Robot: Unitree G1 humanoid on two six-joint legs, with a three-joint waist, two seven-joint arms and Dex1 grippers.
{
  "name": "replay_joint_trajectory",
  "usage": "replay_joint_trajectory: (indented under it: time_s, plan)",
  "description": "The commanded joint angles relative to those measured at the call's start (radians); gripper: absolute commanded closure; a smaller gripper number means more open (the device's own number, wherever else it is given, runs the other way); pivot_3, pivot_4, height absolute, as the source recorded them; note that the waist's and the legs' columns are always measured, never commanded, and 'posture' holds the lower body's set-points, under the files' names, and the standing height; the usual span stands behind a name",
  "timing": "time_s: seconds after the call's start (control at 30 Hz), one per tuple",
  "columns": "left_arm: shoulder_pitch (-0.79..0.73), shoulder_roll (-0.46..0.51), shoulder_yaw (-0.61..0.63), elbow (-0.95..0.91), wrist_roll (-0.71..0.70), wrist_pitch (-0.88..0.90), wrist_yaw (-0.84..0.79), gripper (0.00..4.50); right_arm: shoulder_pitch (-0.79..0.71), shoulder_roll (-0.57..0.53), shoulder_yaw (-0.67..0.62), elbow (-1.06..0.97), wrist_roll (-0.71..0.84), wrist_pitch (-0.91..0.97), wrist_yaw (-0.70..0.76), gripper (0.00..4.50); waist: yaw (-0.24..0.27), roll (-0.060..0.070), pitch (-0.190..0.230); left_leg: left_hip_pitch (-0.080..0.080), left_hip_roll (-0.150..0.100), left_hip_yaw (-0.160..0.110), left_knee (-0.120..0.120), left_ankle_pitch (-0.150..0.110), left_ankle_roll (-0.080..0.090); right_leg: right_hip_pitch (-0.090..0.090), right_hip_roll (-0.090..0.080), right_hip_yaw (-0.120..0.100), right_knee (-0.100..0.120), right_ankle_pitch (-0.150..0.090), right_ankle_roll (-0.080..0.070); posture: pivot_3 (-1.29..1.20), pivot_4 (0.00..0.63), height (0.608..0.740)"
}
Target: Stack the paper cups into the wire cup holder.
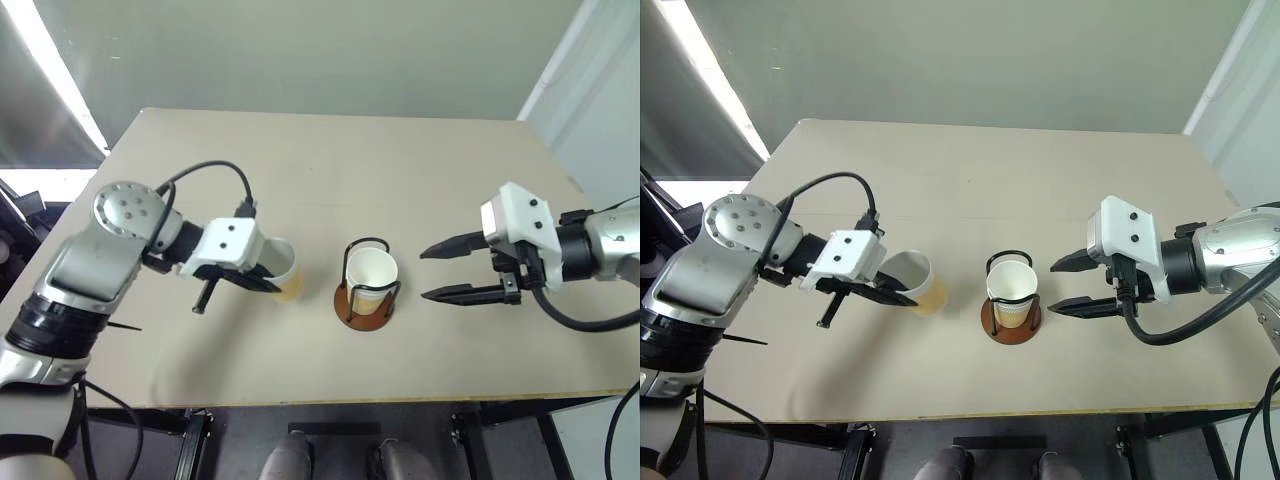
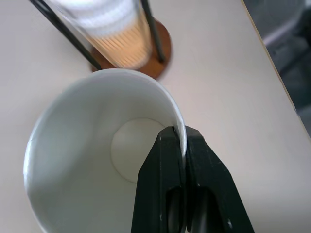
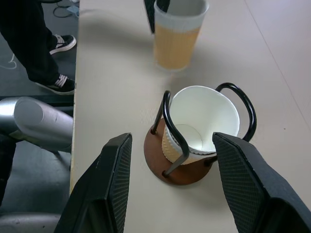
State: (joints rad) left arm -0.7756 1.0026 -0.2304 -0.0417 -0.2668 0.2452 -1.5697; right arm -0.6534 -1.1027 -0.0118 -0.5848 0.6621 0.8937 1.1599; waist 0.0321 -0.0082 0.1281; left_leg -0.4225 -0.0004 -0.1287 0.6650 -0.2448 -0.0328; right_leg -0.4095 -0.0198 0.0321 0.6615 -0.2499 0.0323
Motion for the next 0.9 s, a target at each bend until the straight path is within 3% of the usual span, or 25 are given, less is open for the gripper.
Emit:
replay_joint_trajectory:
  time_s: [0.03,0.23,0.43,0.9]
  plan:
    - [-0.069,-0.007,0.057,-0.008,-0.053,0.055,-0.015,4.49,0.001,-0.023,0.0,0.013,-0.014,-0.029,0.013,1.86,0.0,0.0,0.0,0.0,0.0,0.0,0.0,0.0,0.0,0.0,0.0,0.0,0.0,0.0,0.0,0.0,0.15,0.74]
    - [-0.189,-0.063,0.103,-0.055,-0.235,0.298,-0.003,4.49,0.027,-0.046,0.015,0.047,-0.037,-0.06,0.039,1.86,0.003,0.0,0.0,-0.001,0.0,0.0,0.001,0.0,0.0,0.0,0.0,0.0,0.0,0.0,0.0,0.0,0.15,0.74]
    - [-0.294,-0.111,0.102,-0.055,-0.307,0.411,0.007,4.49,0.036,-0.057,0.019,0.075,-0.057,-0.086,0.053,1.86,0.002,0.0,0.0,-0.001,0.0,0.0,0.001,0.001,0.0,0.0,0.0,0.0,-0.001,0.0,0.002,0.0,0.15,0.74]
    - [-0.424,-0.237,-0.095,0.094,-0.203,0.228,-0.045,4.49,0.048,-0.06,0.011,0.078,-0.071,-0.104,0.048,1.86,0.004,0.0,0.0,-0.002,0.0,0.0,0.002,0.001,0.001,0.001,0.0,0.0,-0.002,0.0,0.005,0.0,0.15,0.74]
